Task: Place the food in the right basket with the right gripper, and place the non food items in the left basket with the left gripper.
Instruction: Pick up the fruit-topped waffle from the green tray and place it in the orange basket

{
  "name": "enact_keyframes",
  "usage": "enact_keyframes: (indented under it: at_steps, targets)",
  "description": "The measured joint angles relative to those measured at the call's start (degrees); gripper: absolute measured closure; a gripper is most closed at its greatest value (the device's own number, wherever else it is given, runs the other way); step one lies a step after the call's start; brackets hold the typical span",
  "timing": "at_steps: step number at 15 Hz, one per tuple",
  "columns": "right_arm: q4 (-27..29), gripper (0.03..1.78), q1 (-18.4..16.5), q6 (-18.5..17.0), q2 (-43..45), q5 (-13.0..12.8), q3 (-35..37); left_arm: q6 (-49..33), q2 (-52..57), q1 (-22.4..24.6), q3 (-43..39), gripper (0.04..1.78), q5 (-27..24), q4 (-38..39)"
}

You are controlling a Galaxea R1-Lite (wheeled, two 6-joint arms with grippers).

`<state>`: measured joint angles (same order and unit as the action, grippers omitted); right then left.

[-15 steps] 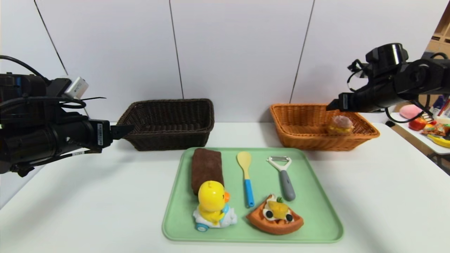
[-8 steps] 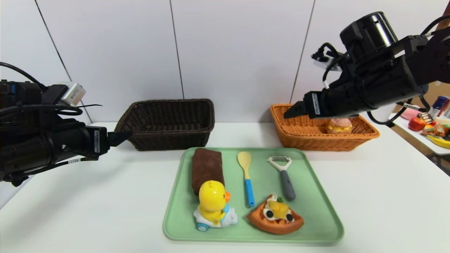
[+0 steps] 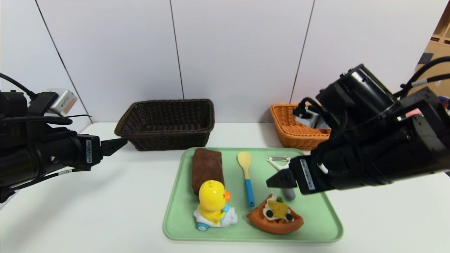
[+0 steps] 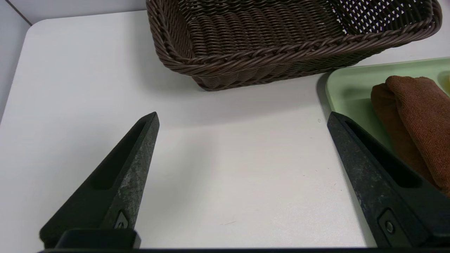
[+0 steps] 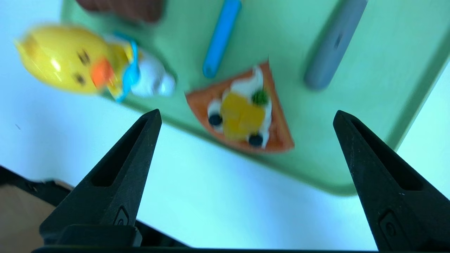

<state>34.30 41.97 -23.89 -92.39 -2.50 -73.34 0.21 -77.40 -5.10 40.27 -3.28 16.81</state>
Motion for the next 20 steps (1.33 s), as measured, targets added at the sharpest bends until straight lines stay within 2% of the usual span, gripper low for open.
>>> enact_keyframes:
  at_steps: [3, 6, 9, 12, 15, 18, 20]
  targets:
    - [-0.55, 0.12, 2.46, -0.28, 2.05, -0.15, 7.63, 0.06, 1.08, 0.0, -0.61, 0.13, 0.0, -0.04]
    - [-2.8, 0.12, 4.63, -0.79, 1.66, -0.24, 10.52, -0.02, 1.51, 0.0, -1.35, 0.13, 0.0, 0.0]
    - [-8.02, 0.12, 6.03, -0.77, -0.85, -1.66, 11.63, -0.02, 1.74, 0.0, -1.51, 0.13, -0.1, 0.02]
    - [-10.03, 0.12, 7.17, -0.85, -4.08, -3.08, 11.76, -0.1, 2.38, 0.0, -1.63, 0.13, -0.13, 0.02]
    - [-11.22, 0.12, 7.52, -0.79, -6.61, -3.58, 11.82, -0.21, 2.67, -0.02, -1.66, 0.13, -0.13, 0.05]
    - [-11.33, 0.11, 7.5, -0.83, -8.44, -6.1, 11.93, -0.16, 2.93, 0.0, -1.66, 0.13, -0.2, 0.05]
    - [-11.73, 0.11, 7.5, -0.83, -9.01, -6.21, 12.26, -0.18, 3.01, 0.0, -1.66, 0.13, -0.24, 0.05]
